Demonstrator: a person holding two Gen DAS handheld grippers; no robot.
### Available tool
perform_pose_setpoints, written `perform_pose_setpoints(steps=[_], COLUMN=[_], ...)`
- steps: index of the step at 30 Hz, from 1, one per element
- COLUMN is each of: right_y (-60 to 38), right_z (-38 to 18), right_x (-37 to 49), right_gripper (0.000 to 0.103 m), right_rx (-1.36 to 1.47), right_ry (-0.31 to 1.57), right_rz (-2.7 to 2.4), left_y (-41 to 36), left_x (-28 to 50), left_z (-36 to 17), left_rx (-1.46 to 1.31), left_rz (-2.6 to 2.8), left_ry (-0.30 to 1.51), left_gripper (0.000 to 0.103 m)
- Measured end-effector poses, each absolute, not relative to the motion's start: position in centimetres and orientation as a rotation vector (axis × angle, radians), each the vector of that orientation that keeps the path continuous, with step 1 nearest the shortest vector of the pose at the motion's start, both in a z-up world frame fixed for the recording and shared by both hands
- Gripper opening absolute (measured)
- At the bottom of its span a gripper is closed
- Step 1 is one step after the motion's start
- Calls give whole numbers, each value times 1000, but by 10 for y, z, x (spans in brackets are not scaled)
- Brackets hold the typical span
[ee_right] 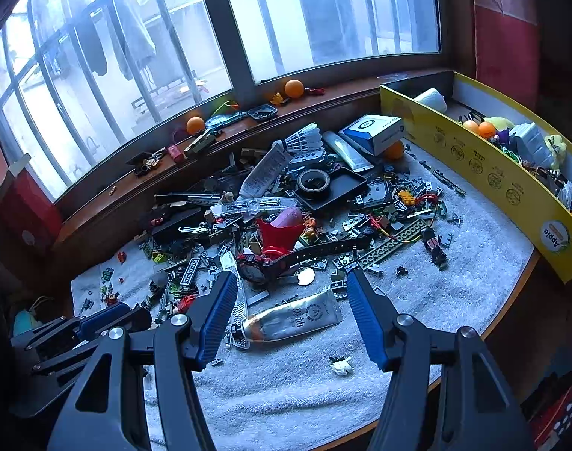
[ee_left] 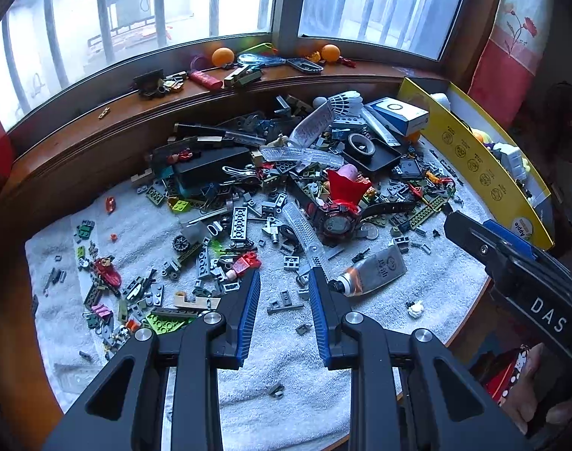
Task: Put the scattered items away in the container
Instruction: 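Move both open grippers back over the cluttered table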
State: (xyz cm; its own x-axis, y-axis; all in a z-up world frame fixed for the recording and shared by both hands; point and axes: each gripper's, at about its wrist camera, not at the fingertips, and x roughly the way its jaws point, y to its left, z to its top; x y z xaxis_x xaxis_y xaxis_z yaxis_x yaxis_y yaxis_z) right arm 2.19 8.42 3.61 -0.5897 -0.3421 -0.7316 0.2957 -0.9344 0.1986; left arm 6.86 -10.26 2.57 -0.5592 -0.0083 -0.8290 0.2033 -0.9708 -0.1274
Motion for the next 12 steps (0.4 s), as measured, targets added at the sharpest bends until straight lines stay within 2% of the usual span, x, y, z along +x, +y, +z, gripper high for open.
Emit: perform_pose_setpoints(steps=[12], right_y=[75], right_z=[30], right_x=[9], right_gripper=[61], right_rx=[1208], right_ry=[-25], right_rz=[-2556], left_y=[-124], left_x=[56], left_z=[21], left_rx=[1379], left_rz=[-2640], left_ry=[349], left_gripper=[27])
